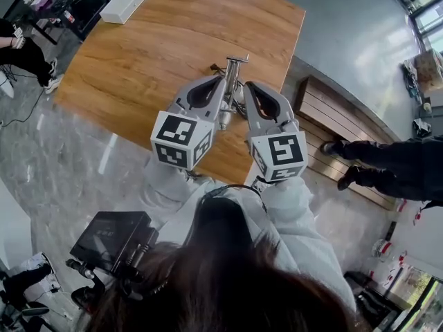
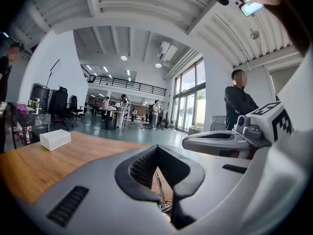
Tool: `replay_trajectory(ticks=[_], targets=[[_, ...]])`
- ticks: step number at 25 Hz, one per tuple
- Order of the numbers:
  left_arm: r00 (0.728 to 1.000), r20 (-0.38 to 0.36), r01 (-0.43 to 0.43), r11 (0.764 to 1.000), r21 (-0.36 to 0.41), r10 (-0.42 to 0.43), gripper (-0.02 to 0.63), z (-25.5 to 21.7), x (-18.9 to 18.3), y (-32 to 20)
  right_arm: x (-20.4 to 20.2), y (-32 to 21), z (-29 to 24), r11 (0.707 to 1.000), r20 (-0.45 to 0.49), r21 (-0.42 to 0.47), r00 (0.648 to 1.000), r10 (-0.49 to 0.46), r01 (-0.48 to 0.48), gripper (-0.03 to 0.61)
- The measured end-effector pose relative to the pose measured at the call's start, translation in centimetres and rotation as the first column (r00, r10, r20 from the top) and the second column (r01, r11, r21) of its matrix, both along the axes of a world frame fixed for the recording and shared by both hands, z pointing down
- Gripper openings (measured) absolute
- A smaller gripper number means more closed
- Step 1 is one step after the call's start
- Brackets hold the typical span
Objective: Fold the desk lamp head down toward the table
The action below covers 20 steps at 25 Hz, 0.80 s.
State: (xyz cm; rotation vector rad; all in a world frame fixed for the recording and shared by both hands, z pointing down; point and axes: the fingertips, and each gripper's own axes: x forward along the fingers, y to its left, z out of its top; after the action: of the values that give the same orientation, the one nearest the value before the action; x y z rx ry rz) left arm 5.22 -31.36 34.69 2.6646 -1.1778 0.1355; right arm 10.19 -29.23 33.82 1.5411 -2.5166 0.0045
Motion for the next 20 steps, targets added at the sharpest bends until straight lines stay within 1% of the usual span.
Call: replay_trajectory(ticks=[8, 12, 20], targets=[[1.0, 0.009, 0.008, 1.0, 0.014, -0.009, 0.002, -0.1, -0.5, 0.1, -0.5, 0.1, -0.7, 1.0, 0.018, 0.005, 1.0, -0.023, 0.023, -0.002], [1.0, 0.024, 0.003, 1.0, 0.025, -0.003, 0.002, -0.3, -0.5, 0.1, -0.5, -0.1, -1.3, 1.0, 0.03, 0.009, 0.999, -0.02, 0.02, -0.002], [1.0, 0.025, 0.001, 0.999, 0.033, -0.001, 0.002, -0.5, -0.2, 0.1, 0.2, 0.0, -1.3, 1.0, 0.047, 0.012, 0.999, -0.014, 0.014, -0.002]])
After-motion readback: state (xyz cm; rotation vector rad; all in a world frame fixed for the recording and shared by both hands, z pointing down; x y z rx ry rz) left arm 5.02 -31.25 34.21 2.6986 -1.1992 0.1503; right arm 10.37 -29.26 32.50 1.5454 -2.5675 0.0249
